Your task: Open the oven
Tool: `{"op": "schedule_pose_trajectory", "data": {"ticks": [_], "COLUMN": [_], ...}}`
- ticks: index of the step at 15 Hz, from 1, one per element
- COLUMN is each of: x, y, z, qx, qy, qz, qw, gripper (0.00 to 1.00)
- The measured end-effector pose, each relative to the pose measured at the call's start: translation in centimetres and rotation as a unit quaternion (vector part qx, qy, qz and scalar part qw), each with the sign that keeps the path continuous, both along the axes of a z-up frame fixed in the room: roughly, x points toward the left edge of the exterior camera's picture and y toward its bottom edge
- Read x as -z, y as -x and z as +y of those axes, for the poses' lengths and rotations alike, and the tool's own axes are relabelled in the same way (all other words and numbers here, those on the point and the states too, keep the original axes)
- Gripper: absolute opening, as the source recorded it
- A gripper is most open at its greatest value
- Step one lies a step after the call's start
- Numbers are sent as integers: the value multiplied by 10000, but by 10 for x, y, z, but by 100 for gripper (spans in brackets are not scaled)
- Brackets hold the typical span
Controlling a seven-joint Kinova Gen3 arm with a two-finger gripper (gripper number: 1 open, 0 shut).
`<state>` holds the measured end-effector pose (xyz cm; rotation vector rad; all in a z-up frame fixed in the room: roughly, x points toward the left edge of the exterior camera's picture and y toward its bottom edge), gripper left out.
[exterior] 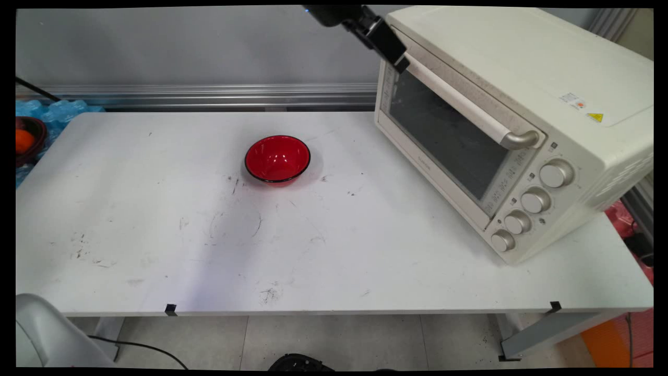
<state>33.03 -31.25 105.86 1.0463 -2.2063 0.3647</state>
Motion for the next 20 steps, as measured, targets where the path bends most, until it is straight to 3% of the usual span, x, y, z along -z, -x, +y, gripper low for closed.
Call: {"op": "schedule_pose_trajectory", "data": {"ticks": [6, 20], "x": [2, 15], "y": [14, 46], "z": [-27, -68], "qx": [-307, -150], "qy": [198, 442], "qz": [-11, -413], "qw": [9993, 9981], "gripper": [100, 100]}}
